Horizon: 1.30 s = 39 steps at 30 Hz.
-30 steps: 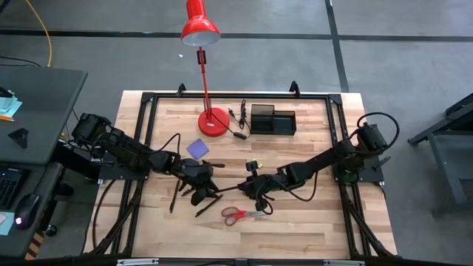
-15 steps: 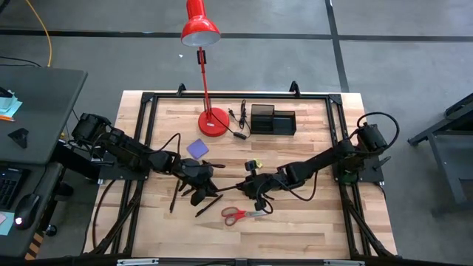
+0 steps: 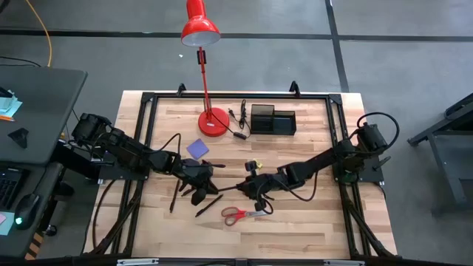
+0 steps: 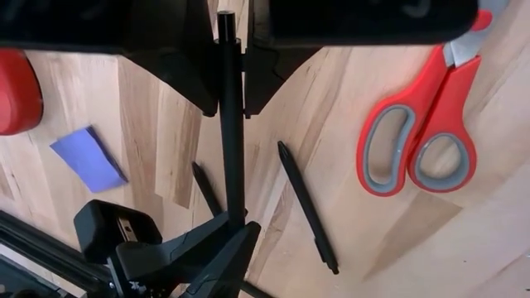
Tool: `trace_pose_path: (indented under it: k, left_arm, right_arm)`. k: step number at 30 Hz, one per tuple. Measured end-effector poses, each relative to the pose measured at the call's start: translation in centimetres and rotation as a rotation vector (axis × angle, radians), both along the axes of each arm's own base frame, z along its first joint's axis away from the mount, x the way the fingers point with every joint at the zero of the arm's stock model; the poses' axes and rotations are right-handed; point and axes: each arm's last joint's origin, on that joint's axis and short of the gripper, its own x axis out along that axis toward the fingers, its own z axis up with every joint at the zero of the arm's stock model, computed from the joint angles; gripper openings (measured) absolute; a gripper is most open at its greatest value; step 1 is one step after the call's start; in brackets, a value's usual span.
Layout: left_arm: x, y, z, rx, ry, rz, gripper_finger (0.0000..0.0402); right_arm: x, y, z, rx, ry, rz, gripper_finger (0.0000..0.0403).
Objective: Pick and place office supplies into organizer
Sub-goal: Put the black pen into the black desk organizer
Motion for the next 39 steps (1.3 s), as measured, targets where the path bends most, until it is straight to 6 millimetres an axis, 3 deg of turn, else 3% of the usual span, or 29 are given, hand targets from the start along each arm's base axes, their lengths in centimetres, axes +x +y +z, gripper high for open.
trace_pose_path:
  k: [3, 12, 24, 28, 32, 39]
  left_arm:
    - [0.0, 0.0, 0.0, 0.020, -0.004, -0.007, 0.0020]
    - [0.0, 0.2, -0.1, 0.081, -0.005, 0.027, 0.0023]
    - [0.2, 0.5, 0.2, 0.187, -0.051, 0.086, 0.0023]
    - [0.6, 0.6, 0.9, 0.233, -0.140, 0.108, 0.0023]
    - [1.1, 0.6, 1.8, 0.281, -0.248, 0.128, 0.0023]
    - [1.5, 0.4, 3.3, 0.409, -0.415, 0.141, 0.0023]
  right_arm:
    - [0.0, 0.0, 0.0, 0.003, 0.002, -0.005, 0.0035]
    - [-1.1, -0.2, 0.8, -0.046, 0.043, -0.076, 0.0079]
    - [-5.7, 2.4, 7.4, 0.060, -0.136, -0.112, 0.0130]
    - [-7.0, 3.4, 6.7, 0.080, -0.212, -0.200, 0.0130]
    - [-8.2, 4.1, 4.6, 0.068, -0.340, -0.297, 0.0130]
    - [-11.2, 3.2, 1.3, 0.171, -0.535, -0.320, 0.0130]
